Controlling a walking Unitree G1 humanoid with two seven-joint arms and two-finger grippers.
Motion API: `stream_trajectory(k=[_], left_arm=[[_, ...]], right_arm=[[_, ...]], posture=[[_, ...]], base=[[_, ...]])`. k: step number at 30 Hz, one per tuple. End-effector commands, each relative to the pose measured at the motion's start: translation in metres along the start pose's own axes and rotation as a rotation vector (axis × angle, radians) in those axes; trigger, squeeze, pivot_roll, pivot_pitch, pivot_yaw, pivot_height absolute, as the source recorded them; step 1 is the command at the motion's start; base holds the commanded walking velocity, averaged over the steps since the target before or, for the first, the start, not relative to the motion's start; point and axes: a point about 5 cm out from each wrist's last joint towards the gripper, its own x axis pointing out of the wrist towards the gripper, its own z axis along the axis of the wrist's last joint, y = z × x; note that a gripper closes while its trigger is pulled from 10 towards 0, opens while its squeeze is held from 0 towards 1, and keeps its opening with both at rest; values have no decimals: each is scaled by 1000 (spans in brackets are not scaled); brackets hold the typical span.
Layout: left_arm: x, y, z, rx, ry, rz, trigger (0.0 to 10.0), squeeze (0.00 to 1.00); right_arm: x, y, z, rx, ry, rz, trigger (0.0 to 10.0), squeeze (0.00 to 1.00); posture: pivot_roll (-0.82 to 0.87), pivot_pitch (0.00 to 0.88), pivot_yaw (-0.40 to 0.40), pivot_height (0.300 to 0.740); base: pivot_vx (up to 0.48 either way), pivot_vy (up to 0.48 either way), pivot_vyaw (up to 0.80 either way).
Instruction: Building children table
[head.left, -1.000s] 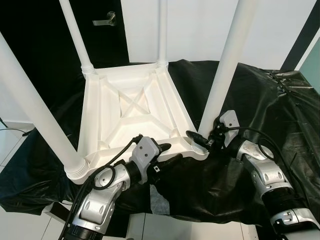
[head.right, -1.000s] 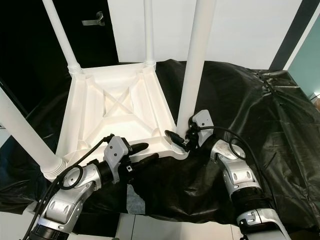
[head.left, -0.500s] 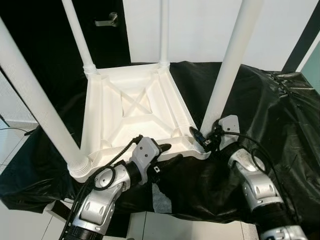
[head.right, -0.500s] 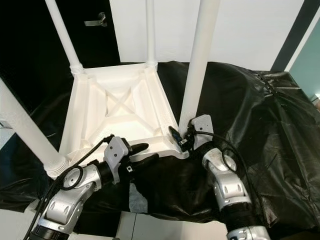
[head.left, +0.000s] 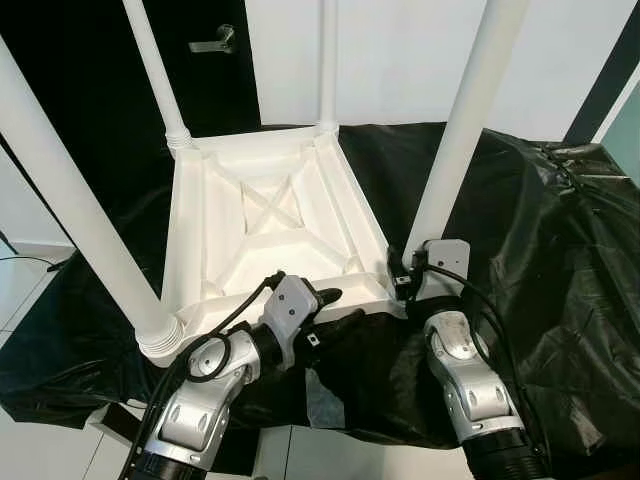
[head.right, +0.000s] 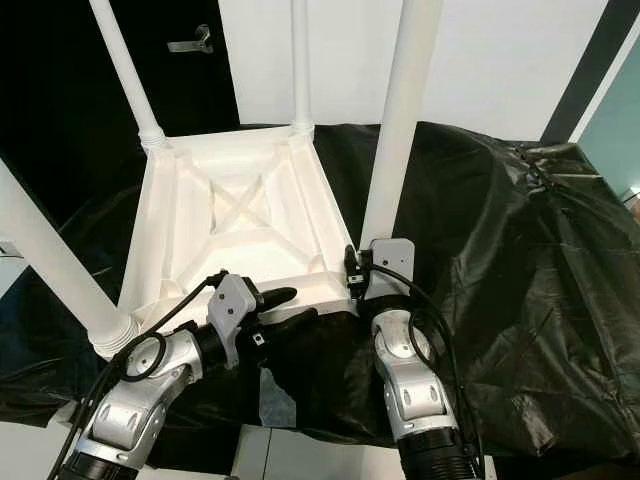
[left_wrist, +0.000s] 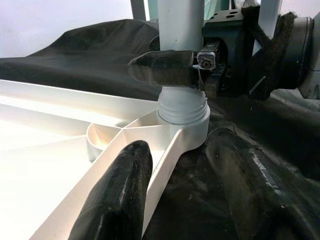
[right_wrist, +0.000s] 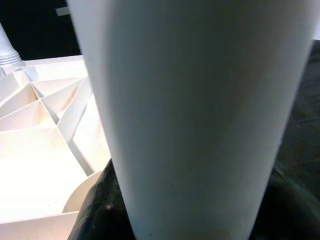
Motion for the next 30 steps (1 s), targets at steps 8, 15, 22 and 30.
stream_trajectory(k=[8, 15, 22, 30], left_arm=[[1, 4, 1, 9, 6, 38, 10000, 0], [1, 3, 1, 8, 7, 36, 10000, 0], [-3, 5, -1, 13, 18, 44, 10000, 0], [-15, 27, -1, 48, 41, 113, 10000, 0]], right_arm=[[-6, -1, -11, -17, 62, -27, 10000, 1000], [-9, -5, -6, -9, 20, 34, 10000, 1000], [-16, -25, -4, -31, -15, 200, 10000, 0], [-24, -29, -2, -38, -23, 360, 10000, 0]], posture=[[28, 0, -7, 740], [31, 0, -4, 740], [32, 0, -4, 740], [33, 0, -1, 740]], base=[[0, 0, 0], [0, 0, 0], [0, 0, 0], [0, 0, 0]])
